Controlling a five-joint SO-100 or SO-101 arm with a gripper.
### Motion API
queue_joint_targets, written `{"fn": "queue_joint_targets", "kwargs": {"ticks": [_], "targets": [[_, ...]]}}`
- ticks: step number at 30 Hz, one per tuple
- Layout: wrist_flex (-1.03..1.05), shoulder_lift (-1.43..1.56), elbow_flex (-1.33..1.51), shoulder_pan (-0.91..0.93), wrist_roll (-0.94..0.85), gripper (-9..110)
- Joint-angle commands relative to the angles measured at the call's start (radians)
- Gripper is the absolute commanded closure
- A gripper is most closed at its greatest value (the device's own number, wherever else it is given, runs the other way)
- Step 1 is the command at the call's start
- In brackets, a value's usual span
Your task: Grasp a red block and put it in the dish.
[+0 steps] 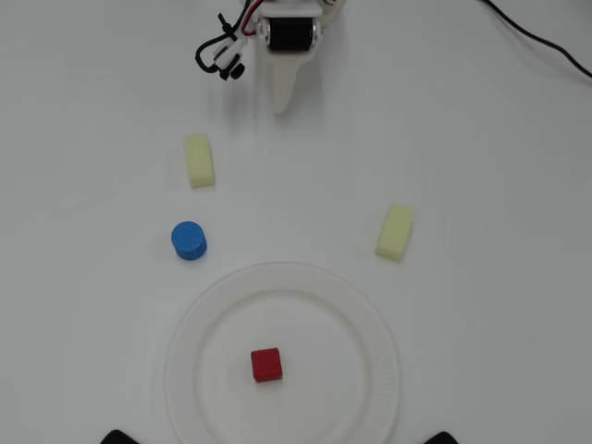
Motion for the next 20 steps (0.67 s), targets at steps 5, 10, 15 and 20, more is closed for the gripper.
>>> {"fn": "queue_joint_targets", "kwargs": {"ticks": [5, 10, 15, 20], "targets": [[0.077, 0.186, 0.101, -0.011, -0.005, 101], [0.077, 0.186, 0.101, -0.011, -0.008, 101], [0.075, 0.186, 0.101, -0.012, -0.011, 101], [0.075, 0.186, 0.101, -0.012, -0.021, 101]]}}
